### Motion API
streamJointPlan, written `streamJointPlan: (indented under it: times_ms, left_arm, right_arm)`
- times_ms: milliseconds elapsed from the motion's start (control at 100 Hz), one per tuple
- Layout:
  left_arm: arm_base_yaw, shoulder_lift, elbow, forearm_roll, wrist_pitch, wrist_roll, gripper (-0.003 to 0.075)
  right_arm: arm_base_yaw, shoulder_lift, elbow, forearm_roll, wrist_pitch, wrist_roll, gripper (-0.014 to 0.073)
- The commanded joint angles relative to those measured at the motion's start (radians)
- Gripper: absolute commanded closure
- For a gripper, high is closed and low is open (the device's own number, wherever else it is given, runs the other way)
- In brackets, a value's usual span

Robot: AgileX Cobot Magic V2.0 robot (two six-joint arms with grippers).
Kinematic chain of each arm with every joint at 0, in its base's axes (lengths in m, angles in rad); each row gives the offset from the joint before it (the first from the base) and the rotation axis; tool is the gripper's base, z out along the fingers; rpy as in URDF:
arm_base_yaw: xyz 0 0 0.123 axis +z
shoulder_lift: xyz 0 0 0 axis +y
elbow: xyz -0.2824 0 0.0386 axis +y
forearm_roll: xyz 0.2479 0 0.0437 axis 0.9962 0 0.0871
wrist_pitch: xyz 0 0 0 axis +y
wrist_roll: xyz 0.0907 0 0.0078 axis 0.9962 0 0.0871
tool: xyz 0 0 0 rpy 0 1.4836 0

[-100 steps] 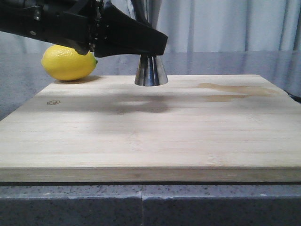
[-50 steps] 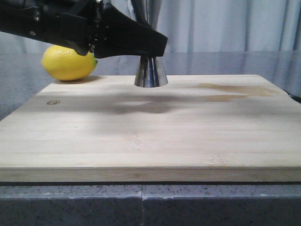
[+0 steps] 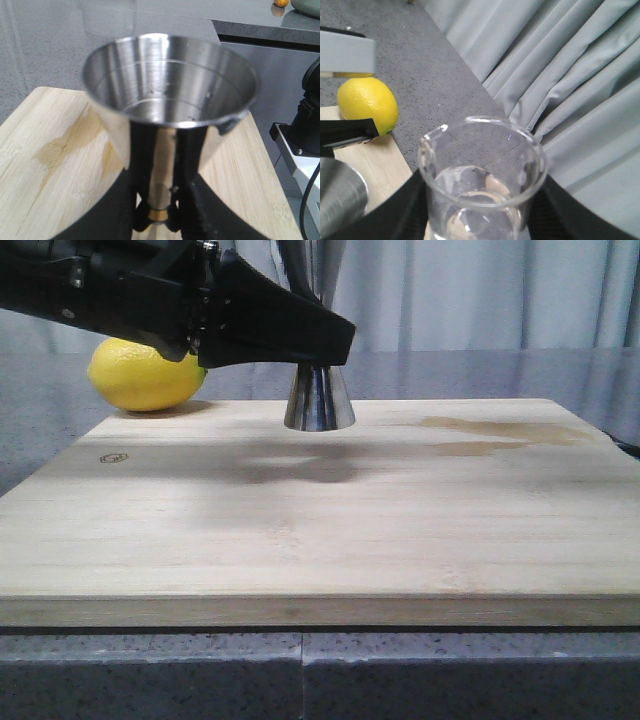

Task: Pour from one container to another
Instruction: 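Tilt the beaker with the right gripper over the jigger cup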

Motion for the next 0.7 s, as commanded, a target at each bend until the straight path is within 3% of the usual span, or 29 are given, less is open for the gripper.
streamJointPlan:
  times_ms: [0,690]
  left_arm:
    - [-0.008,-0.051,-0.029,-0.069,0.104,-0.009,0.0734]
    - [-0.008,-0.051,-0.029,-0.069,0.104,-0.012,0.0734]
  right_arm:
    - [0.0,-0.036,-0.039,-0.03,-0.046,0.001,0.0429]
    - [0.06,-0.036,-0.039,-0.099,0.026,0.001,0.0429]
